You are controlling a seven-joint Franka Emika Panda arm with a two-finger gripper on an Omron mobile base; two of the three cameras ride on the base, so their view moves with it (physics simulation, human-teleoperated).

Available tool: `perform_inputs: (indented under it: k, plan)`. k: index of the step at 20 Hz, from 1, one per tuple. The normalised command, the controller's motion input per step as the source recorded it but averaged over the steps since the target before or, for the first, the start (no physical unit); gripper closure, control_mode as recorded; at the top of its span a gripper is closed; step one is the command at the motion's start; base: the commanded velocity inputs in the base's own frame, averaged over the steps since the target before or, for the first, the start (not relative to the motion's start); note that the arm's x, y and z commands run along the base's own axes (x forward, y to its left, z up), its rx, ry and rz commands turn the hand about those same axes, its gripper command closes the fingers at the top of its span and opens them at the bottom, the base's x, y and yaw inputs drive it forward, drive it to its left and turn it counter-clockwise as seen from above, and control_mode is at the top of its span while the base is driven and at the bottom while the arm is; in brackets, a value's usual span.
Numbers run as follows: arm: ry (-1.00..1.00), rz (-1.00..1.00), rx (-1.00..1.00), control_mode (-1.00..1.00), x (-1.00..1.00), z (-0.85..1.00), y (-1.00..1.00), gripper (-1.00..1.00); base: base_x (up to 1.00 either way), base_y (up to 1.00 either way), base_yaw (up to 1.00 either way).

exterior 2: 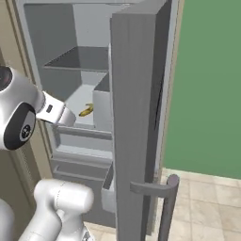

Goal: Open the fridge, remove the banana, lemon, and fish, and place them on any counter.

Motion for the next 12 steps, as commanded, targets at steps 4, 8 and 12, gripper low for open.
perform_inputs:
  k: [4,8,12]
  plan:
    - [0.00,0.00,0.00,1.00,0.00,0.00,0.00,-1.00,0.93,0.15,-0.16]
    - [0.00,0.00,0.00,1.00,0.00,0.00,0.00,-1.00,0.68,0.04,-0.16]
    - [0.00,0.00,0.00,1.00,0.00,0.00,0.00,-1.00,0.56,0.00,-0.15]
